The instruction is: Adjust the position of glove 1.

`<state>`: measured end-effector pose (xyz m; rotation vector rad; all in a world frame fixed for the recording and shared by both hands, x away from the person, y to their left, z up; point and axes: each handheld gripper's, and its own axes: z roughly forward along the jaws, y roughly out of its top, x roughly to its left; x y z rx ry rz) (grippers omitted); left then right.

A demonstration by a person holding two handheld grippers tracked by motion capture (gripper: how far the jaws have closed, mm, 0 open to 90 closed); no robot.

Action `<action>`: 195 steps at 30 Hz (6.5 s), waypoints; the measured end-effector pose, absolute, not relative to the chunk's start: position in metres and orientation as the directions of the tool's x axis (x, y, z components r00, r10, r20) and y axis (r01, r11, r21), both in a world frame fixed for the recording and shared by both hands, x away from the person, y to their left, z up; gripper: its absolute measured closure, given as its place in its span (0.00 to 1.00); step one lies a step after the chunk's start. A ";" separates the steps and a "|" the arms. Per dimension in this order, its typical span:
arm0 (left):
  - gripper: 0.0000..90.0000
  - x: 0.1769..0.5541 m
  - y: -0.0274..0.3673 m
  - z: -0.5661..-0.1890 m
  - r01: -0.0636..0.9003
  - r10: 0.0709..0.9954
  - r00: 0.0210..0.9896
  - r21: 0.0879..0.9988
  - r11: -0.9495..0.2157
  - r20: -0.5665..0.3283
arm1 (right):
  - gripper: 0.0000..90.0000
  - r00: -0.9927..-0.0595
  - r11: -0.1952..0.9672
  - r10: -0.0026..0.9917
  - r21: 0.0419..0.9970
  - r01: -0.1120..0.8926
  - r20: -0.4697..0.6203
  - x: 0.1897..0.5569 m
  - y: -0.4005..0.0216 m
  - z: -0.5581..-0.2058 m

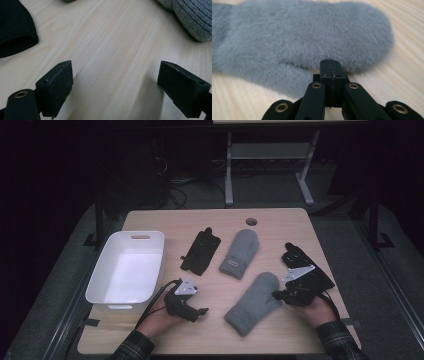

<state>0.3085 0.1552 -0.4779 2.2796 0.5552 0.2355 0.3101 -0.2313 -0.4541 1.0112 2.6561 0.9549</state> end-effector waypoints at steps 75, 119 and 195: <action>0.17 0.310 0.151 -0.470 0.345 0.464 0.886 0.664 -0.663 0.003 | 0.11 -0.638 0.423 0.769 0.718 0.552 0.037 0.267 -0.280 -0.482; 0.99 0.426 0.022 -0.427 0.400 0.461 0.879 0.709 -0.581 -0.117 | 0.11 -0.636 0.420 0.771 0.718 0.555 0.041 0.267 -0.280 -0.482; 0.93 0.494 0.024 -0.431 0.451 0.554 0.830 0.663 -0.598 -0.066 | 0.11 -0.638 0.423 0.769 0.719 0.552 0.037 0.267 -0.280 -0.482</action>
